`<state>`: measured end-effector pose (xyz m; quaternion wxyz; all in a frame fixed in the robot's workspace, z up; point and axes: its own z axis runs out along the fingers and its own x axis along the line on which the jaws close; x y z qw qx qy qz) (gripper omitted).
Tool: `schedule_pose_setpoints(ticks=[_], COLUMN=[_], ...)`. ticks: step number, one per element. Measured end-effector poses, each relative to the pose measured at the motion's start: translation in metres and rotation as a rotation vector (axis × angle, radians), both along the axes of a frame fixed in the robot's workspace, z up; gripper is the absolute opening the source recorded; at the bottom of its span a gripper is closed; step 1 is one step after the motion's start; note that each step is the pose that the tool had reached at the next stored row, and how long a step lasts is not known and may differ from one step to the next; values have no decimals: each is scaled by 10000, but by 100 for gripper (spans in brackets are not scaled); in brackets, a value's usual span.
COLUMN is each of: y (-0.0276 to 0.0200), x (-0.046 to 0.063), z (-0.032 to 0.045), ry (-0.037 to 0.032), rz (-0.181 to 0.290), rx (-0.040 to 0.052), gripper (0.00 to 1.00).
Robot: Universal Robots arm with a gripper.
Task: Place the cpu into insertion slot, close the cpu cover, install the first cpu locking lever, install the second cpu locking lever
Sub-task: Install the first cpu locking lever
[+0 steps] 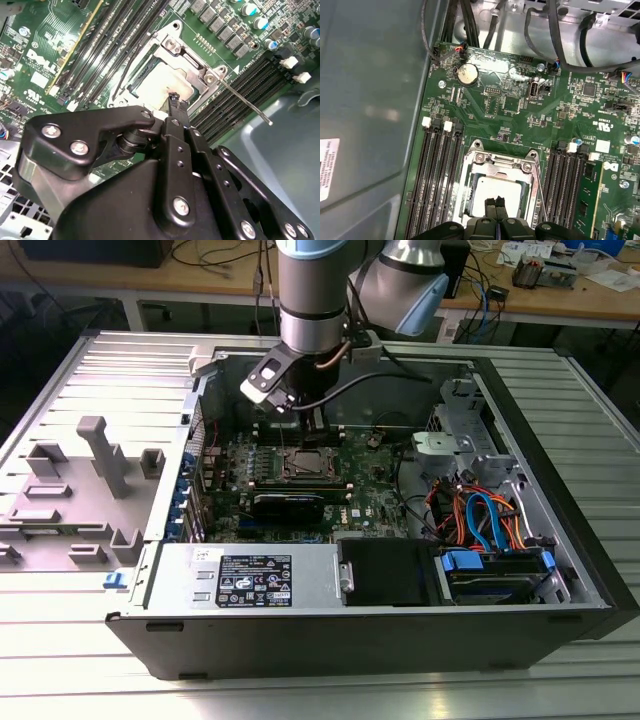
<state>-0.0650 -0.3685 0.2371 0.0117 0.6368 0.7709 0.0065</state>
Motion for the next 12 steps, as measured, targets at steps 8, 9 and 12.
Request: schedule_pose_setpoints(ticks=[8,9,12], y=[0,0,0], x=[-4,-5,-5], z=[58,58,58], ry=[0,0,0], rz=[104,282,964], rx=[1,1,0], gripper=[11,11,11])
